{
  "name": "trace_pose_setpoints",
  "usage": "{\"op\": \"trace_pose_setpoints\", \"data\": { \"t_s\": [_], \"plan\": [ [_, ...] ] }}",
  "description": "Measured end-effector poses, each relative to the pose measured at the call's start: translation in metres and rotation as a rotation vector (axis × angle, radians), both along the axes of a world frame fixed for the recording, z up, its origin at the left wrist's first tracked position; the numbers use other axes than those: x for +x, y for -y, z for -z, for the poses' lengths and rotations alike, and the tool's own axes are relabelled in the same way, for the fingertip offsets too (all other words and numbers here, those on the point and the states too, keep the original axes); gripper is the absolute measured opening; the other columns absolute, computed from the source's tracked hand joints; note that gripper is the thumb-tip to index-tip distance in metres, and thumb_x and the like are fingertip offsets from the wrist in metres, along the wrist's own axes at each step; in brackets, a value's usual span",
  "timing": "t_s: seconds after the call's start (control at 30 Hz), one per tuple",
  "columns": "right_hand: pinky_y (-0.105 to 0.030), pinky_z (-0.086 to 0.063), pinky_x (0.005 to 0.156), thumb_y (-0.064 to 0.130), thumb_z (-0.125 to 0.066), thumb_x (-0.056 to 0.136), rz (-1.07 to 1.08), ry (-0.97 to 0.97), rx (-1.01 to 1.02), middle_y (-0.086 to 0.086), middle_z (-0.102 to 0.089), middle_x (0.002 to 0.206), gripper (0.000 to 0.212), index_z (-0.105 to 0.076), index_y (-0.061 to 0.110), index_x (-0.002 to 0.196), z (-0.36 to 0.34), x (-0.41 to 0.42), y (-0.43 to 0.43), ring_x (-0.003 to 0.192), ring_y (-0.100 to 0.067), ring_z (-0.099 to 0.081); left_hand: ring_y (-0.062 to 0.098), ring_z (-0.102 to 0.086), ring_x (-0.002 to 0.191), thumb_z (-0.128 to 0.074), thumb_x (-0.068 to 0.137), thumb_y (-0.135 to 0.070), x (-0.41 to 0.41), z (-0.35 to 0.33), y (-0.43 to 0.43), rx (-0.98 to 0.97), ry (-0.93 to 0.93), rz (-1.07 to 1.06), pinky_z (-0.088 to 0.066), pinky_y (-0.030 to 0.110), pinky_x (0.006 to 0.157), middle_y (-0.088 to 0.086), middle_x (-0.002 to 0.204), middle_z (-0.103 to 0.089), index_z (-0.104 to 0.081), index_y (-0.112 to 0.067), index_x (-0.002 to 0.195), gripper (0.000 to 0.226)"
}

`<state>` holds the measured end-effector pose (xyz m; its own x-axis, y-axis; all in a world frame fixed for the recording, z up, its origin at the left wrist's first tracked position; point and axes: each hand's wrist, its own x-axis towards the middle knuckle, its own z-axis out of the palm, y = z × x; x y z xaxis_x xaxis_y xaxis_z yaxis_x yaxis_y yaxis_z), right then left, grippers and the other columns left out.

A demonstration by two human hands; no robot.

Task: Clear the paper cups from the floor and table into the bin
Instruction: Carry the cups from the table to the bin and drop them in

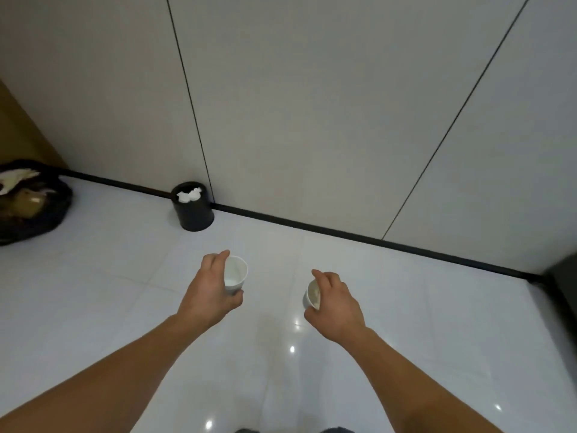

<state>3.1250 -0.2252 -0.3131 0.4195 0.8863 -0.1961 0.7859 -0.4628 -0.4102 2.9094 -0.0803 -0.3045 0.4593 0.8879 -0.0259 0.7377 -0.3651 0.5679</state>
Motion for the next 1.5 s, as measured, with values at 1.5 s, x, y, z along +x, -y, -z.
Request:
{"op": "trace_pose_setpoints", "data": {
  "t_s": [1.5],
  "plan": [
    [-0.032,-0.046,0.099,0.045,-0.067,0.084,-0.343,-0.091,-0.153,0.002,-0.032,0.146,0.081,-0.020,0.029,0.148,0.072,-0.059,-0.797,0.127,-0.020,-0.041,0.019,-0.045,0.116,-0.072,0.080,-0.033,-0.048,0.068,-0.732,-0.096,-0.045,-0.164,-0.042,0.026,0.091,0.002,0.134,-0.033,-0.025,-0.020,0.146,0.082]
  ]
}}
